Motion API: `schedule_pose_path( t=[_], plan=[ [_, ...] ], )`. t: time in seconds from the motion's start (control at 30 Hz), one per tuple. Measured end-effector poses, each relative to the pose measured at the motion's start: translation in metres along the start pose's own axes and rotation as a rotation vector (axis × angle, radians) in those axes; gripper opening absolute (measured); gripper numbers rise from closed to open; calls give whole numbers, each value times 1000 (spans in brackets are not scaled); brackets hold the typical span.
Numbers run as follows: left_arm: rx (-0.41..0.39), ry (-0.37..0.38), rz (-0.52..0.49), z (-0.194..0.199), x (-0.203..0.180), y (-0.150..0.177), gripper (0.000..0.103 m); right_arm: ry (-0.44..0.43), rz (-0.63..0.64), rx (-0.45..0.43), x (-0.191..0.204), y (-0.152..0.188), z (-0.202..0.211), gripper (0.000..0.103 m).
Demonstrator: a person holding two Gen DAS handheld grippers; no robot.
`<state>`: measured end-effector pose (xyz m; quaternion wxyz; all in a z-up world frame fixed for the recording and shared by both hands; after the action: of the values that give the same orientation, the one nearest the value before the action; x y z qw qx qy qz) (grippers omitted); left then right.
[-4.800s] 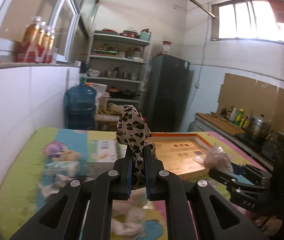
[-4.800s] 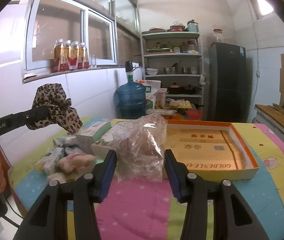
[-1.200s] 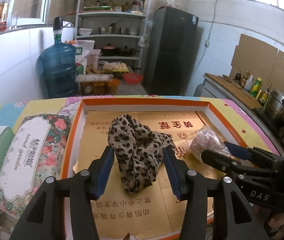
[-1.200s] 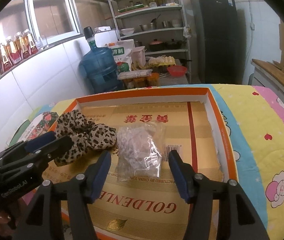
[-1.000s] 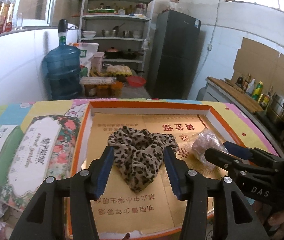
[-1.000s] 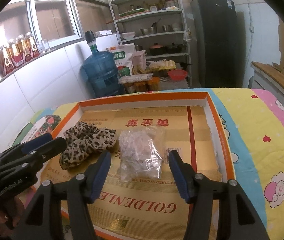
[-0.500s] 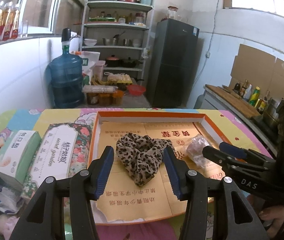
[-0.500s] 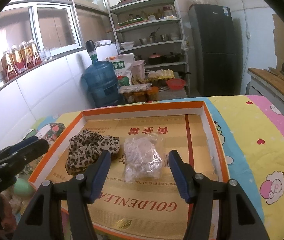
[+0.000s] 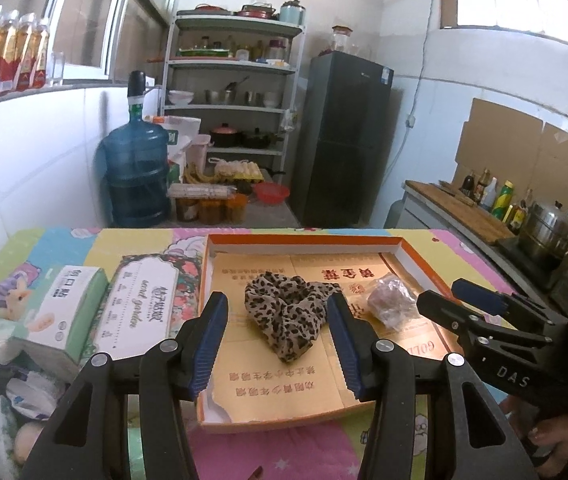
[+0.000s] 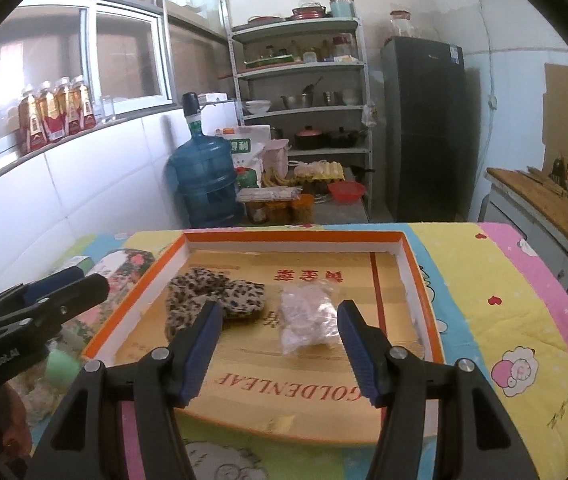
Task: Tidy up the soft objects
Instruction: 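Withdraw both tools from the box back toward the pile of items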
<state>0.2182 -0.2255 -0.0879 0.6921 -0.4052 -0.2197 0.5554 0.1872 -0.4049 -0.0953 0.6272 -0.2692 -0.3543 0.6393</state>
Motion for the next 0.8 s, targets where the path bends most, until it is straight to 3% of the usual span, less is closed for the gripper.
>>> schedule_pose_path(
  t=[0.8],
  plan=[
    [-72, -16, 11, 73, 46, 13, 53, 0, 25, -62, 67, 10, 56, 60]
  ],
)
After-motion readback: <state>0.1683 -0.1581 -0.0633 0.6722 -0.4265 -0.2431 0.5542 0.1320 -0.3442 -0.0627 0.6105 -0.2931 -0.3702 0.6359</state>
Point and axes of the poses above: each gripper's, at about its wrist camera, not at the fingertips, and z roughly against the way its jaws point, x to its left, y to its underside, the point moved 8 cm from there along -z, roughly the way its jaws point, and after that the axes turned 5 degrees about x, right-handed, at the moved point
